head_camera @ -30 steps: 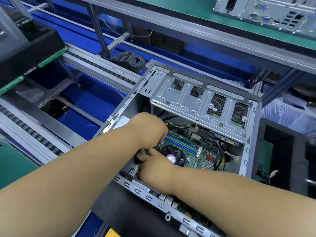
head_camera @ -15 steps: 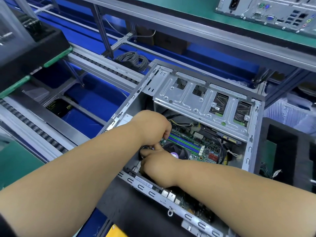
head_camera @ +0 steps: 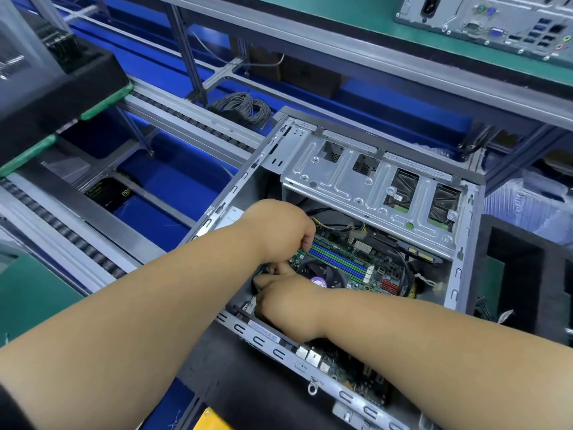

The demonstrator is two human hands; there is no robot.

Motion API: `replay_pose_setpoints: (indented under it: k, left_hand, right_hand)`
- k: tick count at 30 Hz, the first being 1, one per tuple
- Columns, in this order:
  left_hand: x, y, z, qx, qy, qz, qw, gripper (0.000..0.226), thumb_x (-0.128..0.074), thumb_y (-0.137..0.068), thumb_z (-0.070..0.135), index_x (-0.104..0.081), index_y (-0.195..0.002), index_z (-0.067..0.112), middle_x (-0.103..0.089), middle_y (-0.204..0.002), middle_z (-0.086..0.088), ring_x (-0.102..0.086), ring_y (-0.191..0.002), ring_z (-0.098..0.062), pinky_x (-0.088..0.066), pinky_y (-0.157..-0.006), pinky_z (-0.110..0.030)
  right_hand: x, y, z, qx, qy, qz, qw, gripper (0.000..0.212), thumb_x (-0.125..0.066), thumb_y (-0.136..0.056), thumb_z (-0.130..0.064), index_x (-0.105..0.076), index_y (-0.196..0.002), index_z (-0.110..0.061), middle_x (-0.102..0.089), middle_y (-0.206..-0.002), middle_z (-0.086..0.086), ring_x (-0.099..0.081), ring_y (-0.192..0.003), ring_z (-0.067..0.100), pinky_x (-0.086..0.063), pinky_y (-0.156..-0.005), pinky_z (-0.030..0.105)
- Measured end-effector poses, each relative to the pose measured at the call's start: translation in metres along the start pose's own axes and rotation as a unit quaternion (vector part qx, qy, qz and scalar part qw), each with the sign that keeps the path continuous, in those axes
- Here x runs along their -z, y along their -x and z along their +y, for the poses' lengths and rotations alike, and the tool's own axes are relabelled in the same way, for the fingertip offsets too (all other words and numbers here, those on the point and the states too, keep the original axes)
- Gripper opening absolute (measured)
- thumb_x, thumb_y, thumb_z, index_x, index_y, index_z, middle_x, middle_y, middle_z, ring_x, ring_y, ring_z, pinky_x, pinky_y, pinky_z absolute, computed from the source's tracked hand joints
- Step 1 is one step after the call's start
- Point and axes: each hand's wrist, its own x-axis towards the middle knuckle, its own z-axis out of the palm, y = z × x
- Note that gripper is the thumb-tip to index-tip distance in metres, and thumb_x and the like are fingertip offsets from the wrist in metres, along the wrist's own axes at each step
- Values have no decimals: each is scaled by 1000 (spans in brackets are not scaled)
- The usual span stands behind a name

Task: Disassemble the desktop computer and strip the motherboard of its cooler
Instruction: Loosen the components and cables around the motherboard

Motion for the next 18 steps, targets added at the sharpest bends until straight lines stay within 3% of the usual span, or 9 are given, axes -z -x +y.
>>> replay_pose_setpoints:
  k: [9, 13, 18]
  left_hand:
    - [-1, -3, -2, -8, 16, 0, 1000, 35, -51, -86, 10, -66, -100, 39, -65, -102, 14, -62, -89, -12, -49, -66, -27]
    - [-2, -3, -3, -8, 20, 9, 1000, 35, -50, -87, 10, -66, -98, 39, -65, -101, 14, -61, -89, -11, -48, -64, -27]
    - [-3, -5, -4, -5, 26, 6, 1000, 31, -54, -86, 12, -66, -96, 39, -65, -101, 14, -61, -88, -11, -43, -60, -25]
  right_hand:
    - [0, 4, 3, -32, -9, 1, 999, 16, -54, -80, -14, -67, -88, -19, -63, -84, -3, -36, -103, 19, -26, -107, 45]
    - [0, 4, 3, -24, -31, 20, 999, 15, -58, -81, -13, -70, -90, -17, -67, -92, 2, -42, -108, 23, -25, -107, 46]
    - [1, 7, 12, -43, -60, -5, 997, 14, -54, -84, -14, -67, -90, -17, -62, -89, -2, -36, -109, 19, -20, -107, 41]
